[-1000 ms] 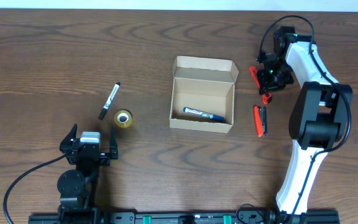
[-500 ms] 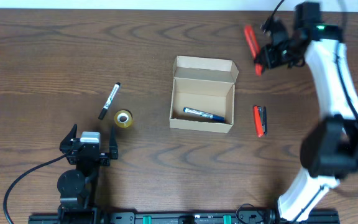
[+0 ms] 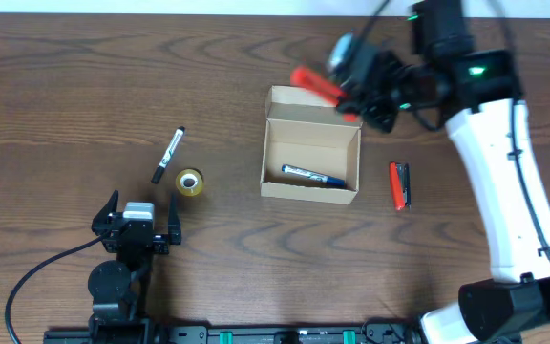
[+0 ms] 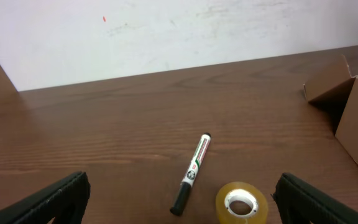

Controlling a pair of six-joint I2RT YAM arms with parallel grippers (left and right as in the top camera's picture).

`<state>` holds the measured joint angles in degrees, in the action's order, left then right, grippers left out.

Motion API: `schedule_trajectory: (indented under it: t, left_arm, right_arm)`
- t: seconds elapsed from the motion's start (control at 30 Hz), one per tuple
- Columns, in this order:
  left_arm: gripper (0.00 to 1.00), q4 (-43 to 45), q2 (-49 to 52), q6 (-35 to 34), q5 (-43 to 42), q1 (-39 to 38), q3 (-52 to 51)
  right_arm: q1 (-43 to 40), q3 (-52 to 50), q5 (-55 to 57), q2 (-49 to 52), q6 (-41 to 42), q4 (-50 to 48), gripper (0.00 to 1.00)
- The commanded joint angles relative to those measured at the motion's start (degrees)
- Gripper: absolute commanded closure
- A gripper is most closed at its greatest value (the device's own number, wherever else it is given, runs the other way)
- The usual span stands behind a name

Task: Pack container
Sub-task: 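Carry the box cutter with the right gripper and lower it into the box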

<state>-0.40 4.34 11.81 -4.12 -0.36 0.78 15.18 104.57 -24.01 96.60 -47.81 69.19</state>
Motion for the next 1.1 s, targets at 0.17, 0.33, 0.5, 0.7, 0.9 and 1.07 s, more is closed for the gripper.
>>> schedule_trajectory:
  t: [0.17, 0.33, 0.5, 0.7, 0.9, 1.07]
  left_arm:
    - [0.05, -2.34, -0.37, -0.24, -0.37, 0.35, -0.50]
    - [0.05, -2.34, -0.37, -0.24, -0.39, 0.35, -0.50]
    - [0.05, -2.34, -0.37, -0.24, -0.39, 0.35, -0.50]
    - [0.05, -2.32, -0.37, -0.24, -0.39, 0.35, -0.50]
    - [0.05, -2.34, -0.37, -0.24, -0.39, 0.35, -0.50]
    - [0.05, -2.32, -0.37, -0.24, -0.39, 0.35, -0.50]
  right_arm:
    - [4.11, -0.04, 13.07, 2.64, -8.33, 4.20, 0.99]
    - [3.98, -0.07, 13.11, 5.92, -12.74, 9.42, 0.99]
    - [4.04, -0.07, 14.16, 9.99, -12.26, 9.44, 0.99]
    - [4.15, -0.07, 14.82, 14.97, -12.66, 6.86, 0.99]
    - [4.57, -0.07, 14.80, 20.13, -10.88, 4.96, 0.99]
    - [4.92, -0.11, 14.93, 24.70, -8.72, 4.94, 0.99]
